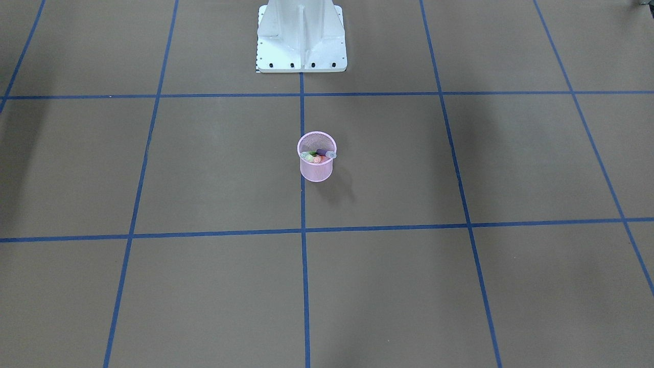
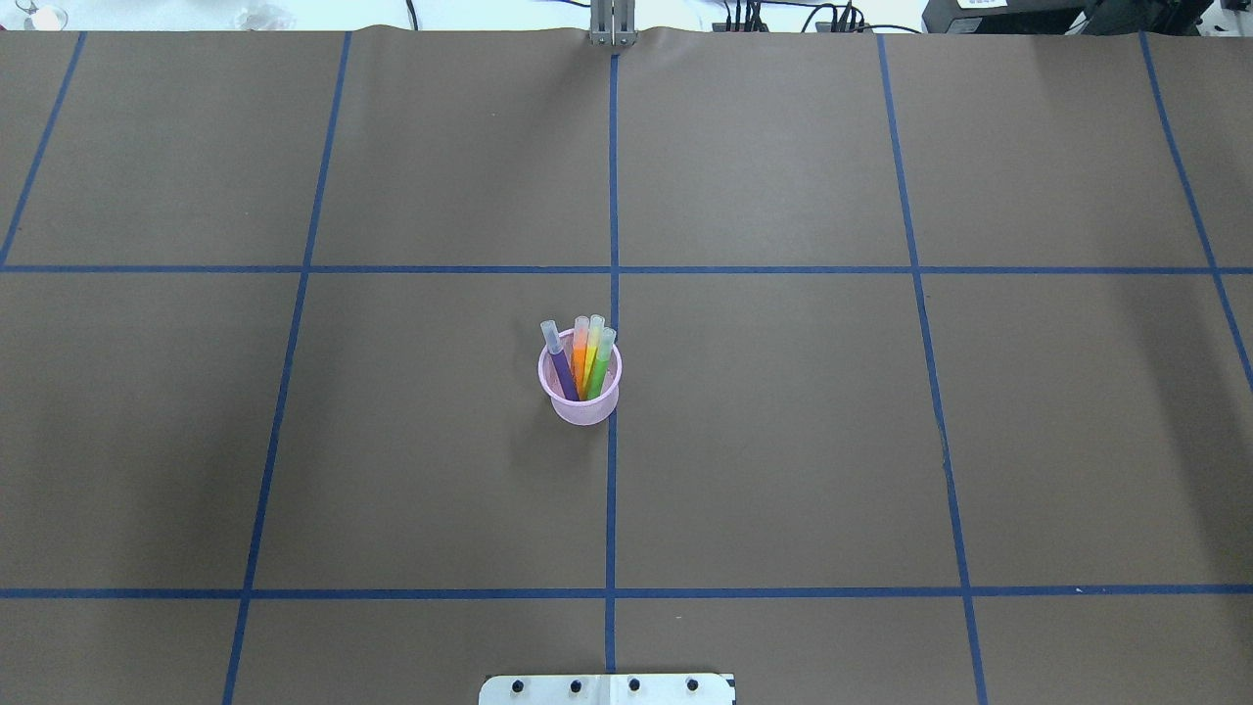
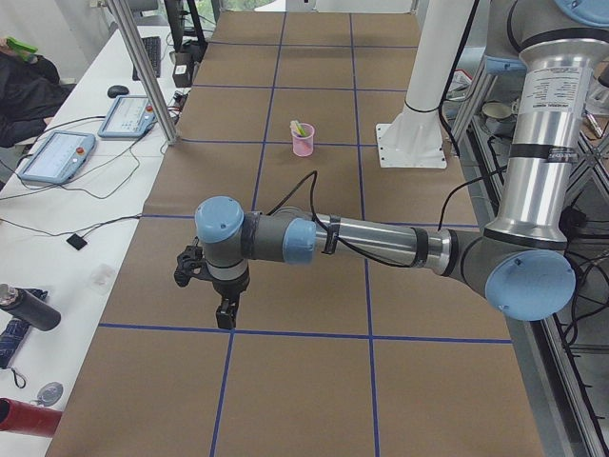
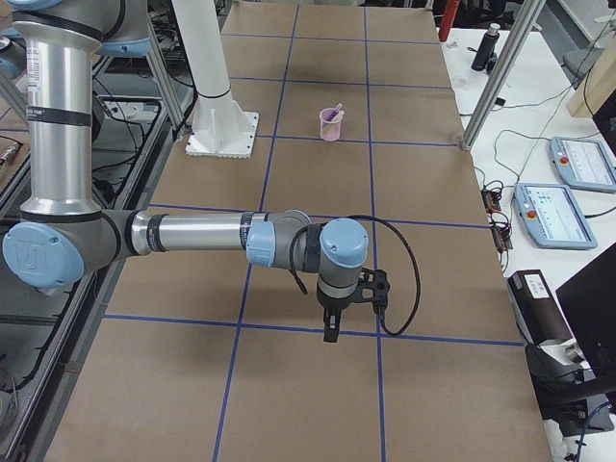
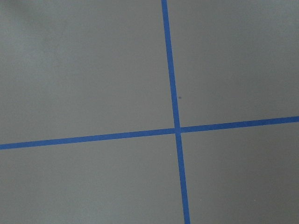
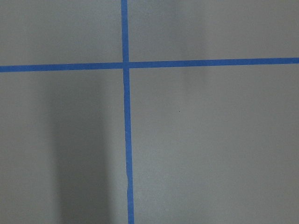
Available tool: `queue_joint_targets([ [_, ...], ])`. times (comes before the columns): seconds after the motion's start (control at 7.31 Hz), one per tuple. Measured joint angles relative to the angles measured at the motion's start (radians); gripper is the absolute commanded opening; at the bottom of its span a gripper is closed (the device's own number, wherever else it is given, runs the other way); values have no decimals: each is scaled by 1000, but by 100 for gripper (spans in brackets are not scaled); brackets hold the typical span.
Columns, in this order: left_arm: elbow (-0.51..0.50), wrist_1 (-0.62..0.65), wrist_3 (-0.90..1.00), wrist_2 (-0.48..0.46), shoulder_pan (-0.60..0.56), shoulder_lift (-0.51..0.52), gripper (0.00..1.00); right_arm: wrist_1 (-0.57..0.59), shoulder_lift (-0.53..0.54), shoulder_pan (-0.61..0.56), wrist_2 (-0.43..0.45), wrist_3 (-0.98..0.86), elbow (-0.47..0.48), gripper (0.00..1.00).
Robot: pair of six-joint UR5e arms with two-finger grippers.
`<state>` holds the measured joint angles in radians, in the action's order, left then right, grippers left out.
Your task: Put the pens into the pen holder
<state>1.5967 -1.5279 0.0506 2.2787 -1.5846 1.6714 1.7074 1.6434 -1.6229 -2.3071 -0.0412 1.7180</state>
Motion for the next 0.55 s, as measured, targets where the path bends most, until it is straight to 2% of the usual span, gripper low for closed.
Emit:
queue_joint_targets([
  [0.55, -20, -1, 2, 1, 0, -6, 100, 0, -6, 0, -1, 5, -1, 100],
])
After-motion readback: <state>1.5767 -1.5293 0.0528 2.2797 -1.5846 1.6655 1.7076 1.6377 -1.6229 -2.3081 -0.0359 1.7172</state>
